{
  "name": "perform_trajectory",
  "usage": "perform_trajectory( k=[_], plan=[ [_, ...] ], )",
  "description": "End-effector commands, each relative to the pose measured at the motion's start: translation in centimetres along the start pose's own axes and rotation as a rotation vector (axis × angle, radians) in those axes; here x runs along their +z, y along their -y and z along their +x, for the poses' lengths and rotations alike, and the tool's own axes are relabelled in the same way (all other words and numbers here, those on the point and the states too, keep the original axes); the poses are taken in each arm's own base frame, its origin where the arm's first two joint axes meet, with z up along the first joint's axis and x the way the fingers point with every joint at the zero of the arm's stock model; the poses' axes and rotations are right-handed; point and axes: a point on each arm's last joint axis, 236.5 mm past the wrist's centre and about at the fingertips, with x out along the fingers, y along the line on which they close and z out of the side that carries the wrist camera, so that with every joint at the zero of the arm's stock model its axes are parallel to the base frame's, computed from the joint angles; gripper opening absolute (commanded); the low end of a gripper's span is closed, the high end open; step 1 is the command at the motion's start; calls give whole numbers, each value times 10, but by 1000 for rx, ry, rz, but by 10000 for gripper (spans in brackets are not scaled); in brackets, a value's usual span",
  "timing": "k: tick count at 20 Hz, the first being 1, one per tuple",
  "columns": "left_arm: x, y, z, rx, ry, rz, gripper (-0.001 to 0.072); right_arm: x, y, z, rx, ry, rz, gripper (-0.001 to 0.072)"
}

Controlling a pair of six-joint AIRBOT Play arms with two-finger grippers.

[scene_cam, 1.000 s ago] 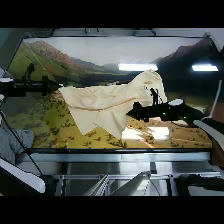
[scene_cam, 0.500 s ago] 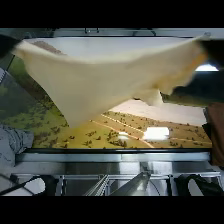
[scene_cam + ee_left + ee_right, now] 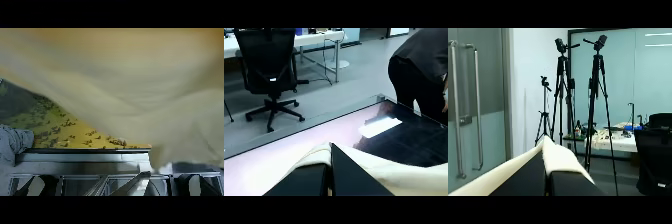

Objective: Fold the shirts.

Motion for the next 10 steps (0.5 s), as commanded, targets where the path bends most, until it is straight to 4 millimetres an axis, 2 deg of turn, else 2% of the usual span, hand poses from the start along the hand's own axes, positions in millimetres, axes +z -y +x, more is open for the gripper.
perform_trajectory(
  k=[1,2,3,4,6,8,10],
  plan=[
    [-13,-40,19,-75,-85,-64,25,-27,43,23,79,-100,147,17],
    [-38,-67,36,-95,-155,-123,25,-54,58,32,124,-165,241,17],
    [-68,-84,55,-136,-228,-189,25,-82,68,41,172,-225,326,18],
    [-106,-99,78,-176,-310,-263,25,-120,76,51,215,-305,418,18],
    [-199,-127,120,-199,-511,-378,25,-214,84,72,242,-503,577,18],
    [-293,-157,158,-177,-675,-458,25,-316,89,92,217,-671,660,17],
    [-372,-185,179,-154,-796,-531,25,-414,99,105,152,-802,744,18]
  ],
)
